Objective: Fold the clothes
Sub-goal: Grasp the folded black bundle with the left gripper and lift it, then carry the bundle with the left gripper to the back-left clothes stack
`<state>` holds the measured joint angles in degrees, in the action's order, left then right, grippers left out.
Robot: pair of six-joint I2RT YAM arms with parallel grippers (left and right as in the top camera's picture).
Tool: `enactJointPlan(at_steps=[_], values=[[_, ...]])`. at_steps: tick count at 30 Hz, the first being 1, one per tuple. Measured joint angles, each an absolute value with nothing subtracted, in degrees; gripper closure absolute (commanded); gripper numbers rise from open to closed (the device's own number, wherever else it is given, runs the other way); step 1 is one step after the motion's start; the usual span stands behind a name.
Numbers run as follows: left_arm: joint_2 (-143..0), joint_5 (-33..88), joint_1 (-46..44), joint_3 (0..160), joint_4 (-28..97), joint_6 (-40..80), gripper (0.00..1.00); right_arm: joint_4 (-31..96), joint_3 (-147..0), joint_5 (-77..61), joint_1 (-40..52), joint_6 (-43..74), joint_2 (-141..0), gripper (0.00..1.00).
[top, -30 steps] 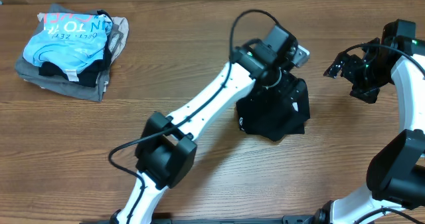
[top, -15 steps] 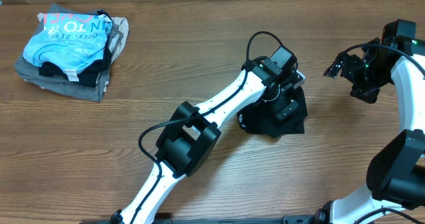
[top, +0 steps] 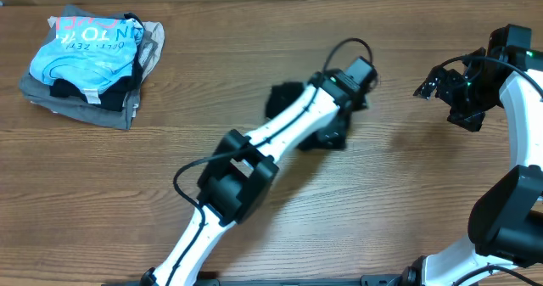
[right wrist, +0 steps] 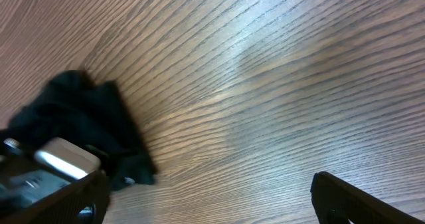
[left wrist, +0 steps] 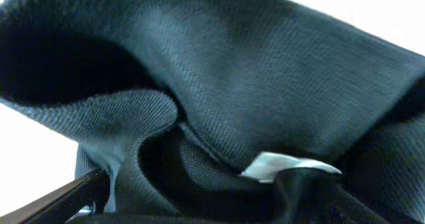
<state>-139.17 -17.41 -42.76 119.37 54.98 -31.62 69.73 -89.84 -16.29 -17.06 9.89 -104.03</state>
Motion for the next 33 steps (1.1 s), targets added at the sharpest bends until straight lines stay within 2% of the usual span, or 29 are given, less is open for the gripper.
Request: enactJointPlan(at_steps=[8, 16, 20, 26, 33], values=[[-139.13, -23.57, -31.62, 119.46, 62.04, -31.68, 0.00, 69.56, -89.84, -16.32, -17.06, 9.87, -104.03, 0.00], [-139.11, -25.06, -29.15, 121.45, 70.08, -17.21, 0.00, 68.95, -89.84, -16.32, -17.06, 9.85, -104.03, 0.00], [-138.17, -17.67, -29.12, 124.42, 72.86, -8.19, 0.00, 68.95, -89.84, -16.29, -17.06, 9.87, -104.03, 0.00], [-133.40, -3.86, -29.15, 127.17, 70.04, 5.21, 0.00, 68.82, -89.84, -16.32, -17.06, 9.89, -104.03, 0.00], [-132.38, 1.72, -29.15, 125.95, 66.35, 17.74, 0.00, 68.82, -89.84, -16.32, -17.06, 9.85, -104.03, 0.00]])
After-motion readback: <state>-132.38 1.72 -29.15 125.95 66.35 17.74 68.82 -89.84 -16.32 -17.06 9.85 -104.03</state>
